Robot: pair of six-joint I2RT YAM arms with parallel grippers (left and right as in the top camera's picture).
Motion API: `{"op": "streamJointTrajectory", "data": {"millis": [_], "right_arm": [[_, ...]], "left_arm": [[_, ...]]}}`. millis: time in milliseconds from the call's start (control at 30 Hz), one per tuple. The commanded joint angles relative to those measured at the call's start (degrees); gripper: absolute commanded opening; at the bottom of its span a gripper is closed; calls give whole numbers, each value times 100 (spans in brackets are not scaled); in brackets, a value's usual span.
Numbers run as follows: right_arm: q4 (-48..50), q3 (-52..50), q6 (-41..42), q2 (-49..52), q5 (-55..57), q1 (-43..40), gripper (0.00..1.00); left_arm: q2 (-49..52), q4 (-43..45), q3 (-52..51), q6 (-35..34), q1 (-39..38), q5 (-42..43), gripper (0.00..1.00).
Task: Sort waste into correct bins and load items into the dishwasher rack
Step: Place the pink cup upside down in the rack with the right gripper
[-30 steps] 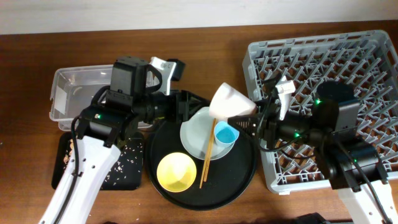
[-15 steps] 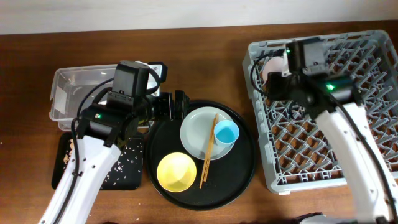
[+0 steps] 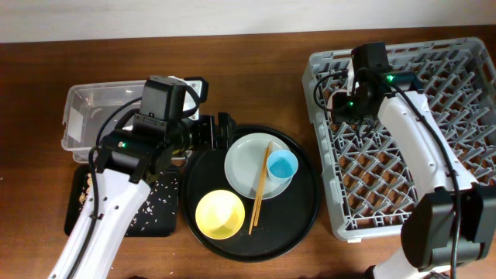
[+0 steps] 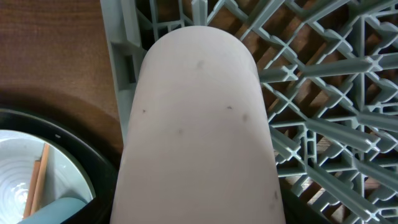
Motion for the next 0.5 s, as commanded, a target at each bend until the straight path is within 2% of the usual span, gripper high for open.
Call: {"op": "streamJointTrajectory", "data": {"millis": [0,100,300,367,433,467], "right_arm": [[-31,96,-20,50,-31,4,61],[-118,96,-20,50,-31,7,72],[-210,229,-20,28,-66,9,72],[-743,603,-26,-90,-881,17,72],[-1290,693,-446,-219,-1941,68,73],[-1565,691,-472,-227,-2028,114,79]], "left_arm": [[-9,-2,-15,48,11,-59,99],[-9,-2,-15,48,11,-61,99],[-9,-2,-15,48,11,-61,99],[-9,-2,-15,48,11,-59,99],[-9,-2,-15,48,11,-61,99],[-9,-2,-15,48,11,-59,99]]}}
